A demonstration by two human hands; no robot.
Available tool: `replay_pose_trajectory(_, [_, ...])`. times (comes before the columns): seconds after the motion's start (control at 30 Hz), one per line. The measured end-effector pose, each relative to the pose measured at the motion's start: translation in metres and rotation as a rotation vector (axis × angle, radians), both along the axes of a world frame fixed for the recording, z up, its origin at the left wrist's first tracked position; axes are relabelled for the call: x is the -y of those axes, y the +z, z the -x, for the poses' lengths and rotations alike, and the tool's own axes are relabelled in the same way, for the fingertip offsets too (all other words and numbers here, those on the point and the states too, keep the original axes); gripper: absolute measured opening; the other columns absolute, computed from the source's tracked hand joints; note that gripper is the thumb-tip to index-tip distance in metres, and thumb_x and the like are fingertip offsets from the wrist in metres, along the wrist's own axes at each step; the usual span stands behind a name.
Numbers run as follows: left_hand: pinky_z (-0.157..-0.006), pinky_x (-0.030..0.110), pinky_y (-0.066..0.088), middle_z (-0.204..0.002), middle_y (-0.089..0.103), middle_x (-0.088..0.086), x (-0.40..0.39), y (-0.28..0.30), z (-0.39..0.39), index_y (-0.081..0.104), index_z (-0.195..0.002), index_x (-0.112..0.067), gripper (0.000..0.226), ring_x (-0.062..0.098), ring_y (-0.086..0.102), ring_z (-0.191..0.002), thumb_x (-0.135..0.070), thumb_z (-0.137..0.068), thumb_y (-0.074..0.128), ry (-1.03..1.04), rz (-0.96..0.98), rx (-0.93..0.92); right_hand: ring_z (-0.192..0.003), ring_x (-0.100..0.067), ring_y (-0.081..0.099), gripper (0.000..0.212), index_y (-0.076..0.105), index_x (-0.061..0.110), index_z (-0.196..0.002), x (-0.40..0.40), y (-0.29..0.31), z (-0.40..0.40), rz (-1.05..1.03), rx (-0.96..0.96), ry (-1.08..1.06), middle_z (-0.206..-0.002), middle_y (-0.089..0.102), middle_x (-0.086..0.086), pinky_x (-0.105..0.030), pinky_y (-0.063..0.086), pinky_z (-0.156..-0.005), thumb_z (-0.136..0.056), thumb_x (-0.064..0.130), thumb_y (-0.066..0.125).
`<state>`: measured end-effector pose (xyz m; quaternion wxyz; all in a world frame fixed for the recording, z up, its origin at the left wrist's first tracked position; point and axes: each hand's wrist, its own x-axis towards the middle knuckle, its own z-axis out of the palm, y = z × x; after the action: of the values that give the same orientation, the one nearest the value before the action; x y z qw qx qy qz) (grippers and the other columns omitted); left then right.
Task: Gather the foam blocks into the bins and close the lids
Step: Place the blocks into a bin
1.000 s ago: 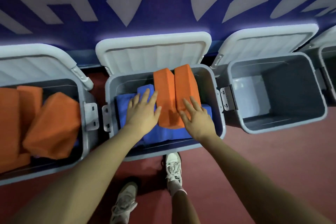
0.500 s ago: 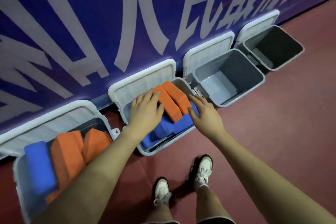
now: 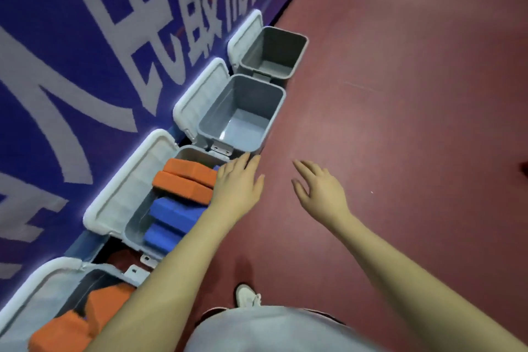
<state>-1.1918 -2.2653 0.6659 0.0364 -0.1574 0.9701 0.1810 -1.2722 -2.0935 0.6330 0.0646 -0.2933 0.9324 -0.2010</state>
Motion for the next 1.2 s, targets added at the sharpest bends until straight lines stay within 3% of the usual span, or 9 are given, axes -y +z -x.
replay_pose_trajectory(0.13, [-0.111,0.033,0.017,-0.156,0.026,0.004,-0.094,0.007,0.04,0.03,-0.149,-0.019,0.052,0.025,0.028,-0.139,-0.037,-0.1,0.039,-0.238,0.05,0.014,-0.106,-0.034,0.057,0.043,0.051,0.017,-0.138,-0.107,0.008,-0.008,0.015,-0.018,-0.234,-0.136,0.055,-0.005,-0.042,0.047,-0.086,-0.096,0.028,0.054])
replay_pose_trajectory(0.3, [-0.11,0.037,0.022,-0.153,0.031,0.008,-0.252,0.013,0.058,0.036,-0.146,-0.015,0.052,0.03,0.036,-0.135,-0.034,-0.098,0.044,-0.53,0.072,0.025,-0.112,-0.031,0.053,0.046,0.046,0.019,-0.142,-0.265,0.009,-0.046,-0.022,0.001,-0.525,-0.142,0.048,-0.002,-0.038,0.044,-0.091,-0.098,0.031,0.049])
replay_pose_trajectory(0.53, [-0.105,0.038,0.027,-0.15,0.036,0.008,-0.487,0.011,0.036,0.04,-0.143,-0.014,0.049,0.032,0.041,-0.13,-0.032,-0.098,0.045,-0.956,0.038,0.004,-0.118,-0.032,0.053,0.048,0.046,0.02,-0.142,-0.467,0.003,-0.143,-0.062,0.023,-0.96,-0.144,0.048,-0.002,-0.039,0.043,-0.093,-0.096,0.033,0.051])
replay_pose_trajectory(0.8, [-0.105,0.037,0.028,-0.152,0.033,0.007,-0.708,0.018,-0.007,0.037,-0.144,-0.016,0.05,0.032,0.039,-0.131,-0.034,-0.099,0.043,-1.419,0.045,-0.035,-0.126,-0.027,0.046,0.049,0.037,0.024,-0.147,-0.629,0.02,-0.243,-0.12,0.043,-1.417,-0.15,0.039,0.001,-0.036,0.037,-0.099,-0.099,0.036,0.043])
replay_pose_trajectory(1.2, [-0.105,0.036,0.028,-0.152,0.035,0.008,-0.98,0.018,-0.009,0.04,-0.144,-0.016,0.05,0.033,0.041,-0.13,-0.034,-0.097,0.045,-1.756,-0.003,-0.096,-0.126,-0.026,0.046,0.048,0.043,0.023,-0.144,-0.848,0.031,-0.28,-0.122,0.084,-1.8,-0.148,0.043,0.002,-0.037,0.036,-0.101,-0.098,0.033,0.048])
